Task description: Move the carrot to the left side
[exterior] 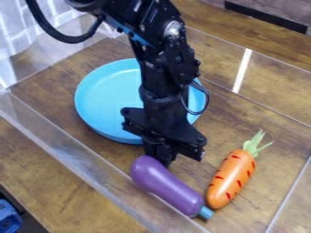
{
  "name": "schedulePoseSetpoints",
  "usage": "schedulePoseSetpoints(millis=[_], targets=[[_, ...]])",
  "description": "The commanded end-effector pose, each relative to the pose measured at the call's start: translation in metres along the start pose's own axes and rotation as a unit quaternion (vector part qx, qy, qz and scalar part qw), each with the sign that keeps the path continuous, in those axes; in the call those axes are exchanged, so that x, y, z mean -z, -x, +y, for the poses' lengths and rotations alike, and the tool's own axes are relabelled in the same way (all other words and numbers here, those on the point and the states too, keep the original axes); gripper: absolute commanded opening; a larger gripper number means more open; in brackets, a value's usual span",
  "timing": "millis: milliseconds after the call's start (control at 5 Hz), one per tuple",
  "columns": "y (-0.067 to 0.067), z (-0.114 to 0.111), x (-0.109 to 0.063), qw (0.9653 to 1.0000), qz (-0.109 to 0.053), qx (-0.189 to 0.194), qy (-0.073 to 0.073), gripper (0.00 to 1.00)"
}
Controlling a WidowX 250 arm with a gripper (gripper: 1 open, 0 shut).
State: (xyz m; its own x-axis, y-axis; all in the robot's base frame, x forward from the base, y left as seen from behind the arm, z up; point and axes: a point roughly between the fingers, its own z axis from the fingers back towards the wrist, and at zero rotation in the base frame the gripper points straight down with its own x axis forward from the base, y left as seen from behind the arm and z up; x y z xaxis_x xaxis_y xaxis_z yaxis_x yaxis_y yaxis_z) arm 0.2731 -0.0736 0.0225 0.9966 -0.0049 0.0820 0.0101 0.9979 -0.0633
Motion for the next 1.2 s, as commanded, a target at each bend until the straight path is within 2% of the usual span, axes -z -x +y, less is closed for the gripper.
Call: schedulePoseSetpoints(millis=[0,200,400,600,800,1000], targets=[[-0.002,-0.001,-0.007,0.9999,-0.015,0.003,0.005,1.0],[0.003,-0.001,-0.008,0.9999,-0.014,0.003,0.01,0.0],[0.007,-0.003,-0.01,0.9998,-0.013,0.001,0.015,0.0],[0.011,-0.004,-0.011,0.9998,-0.01,0.002,0.016,1.0],[0.013,-0.004,-0.013,0.9998,-0.006,0.003,0.016,1.0],[0.013,-0.005,-0.013,0.9998,-0.006,0.003,0.02,0.0]])
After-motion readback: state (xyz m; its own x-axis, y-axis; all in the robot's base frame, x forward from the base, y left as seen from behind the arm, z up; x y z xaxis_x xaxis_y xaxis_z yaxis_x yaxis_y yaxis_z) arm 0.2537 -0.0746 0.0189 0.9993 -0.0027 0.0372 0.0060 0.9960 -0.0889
